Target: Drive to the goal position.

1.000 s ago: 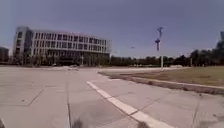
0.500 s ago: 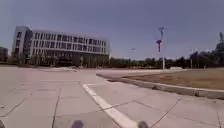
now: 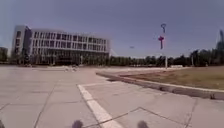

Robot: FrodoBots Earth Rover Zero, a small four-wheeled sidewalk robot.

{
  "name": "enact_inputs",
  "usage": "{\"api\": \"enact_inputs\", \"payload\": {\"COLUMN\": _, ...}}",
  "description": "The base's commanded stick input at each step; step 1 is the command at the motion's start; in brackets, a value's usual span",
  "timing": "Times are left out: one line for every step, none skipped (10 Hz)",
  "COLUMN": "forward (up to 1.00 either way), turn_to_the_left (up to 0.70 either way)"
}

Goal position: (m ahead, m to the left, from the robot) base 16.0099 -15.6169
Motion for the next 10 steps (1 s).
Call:
{"api": "enact_inputs", "payload": {"forward": 0.85, "turn_to_the_left": 0.00}}
{"api": "enact_inputs", "payload": {"forward": 0.85, "turn_to_the_left": 0.00}}
{"api": "enact_inputs", "payload": {"forward": 0.85, "turn_to_the_left": 0.00}}
{"api": "enact_inputs", "payload": {"forward": 0.85, "turn_to_the_left": 0.00}}
{"api": "enact_inputs", "payload": {"forward": 0.85, "turn_to_the_left": 0.00}}
{"api": "enact_inputs", "payload": {"forward": 0.27, "turn_to_the_left": 0.00}}
{"api": "enact_inputs", "payload": {"forward": 0.00, "turn_to_the_left": 0.00}}
{"api": "enact_inputs", "payload": {"forward": 0.00, "turn_to_the_left": 0.00}}
{"api": "enact_inputs", "payload": {"forward": 0.00, "turn_to_the_left": 0.00}}
{"api": "enact_inputs", "payload": {"forward": 0.00, "turn_to_the_left": 0.00}}
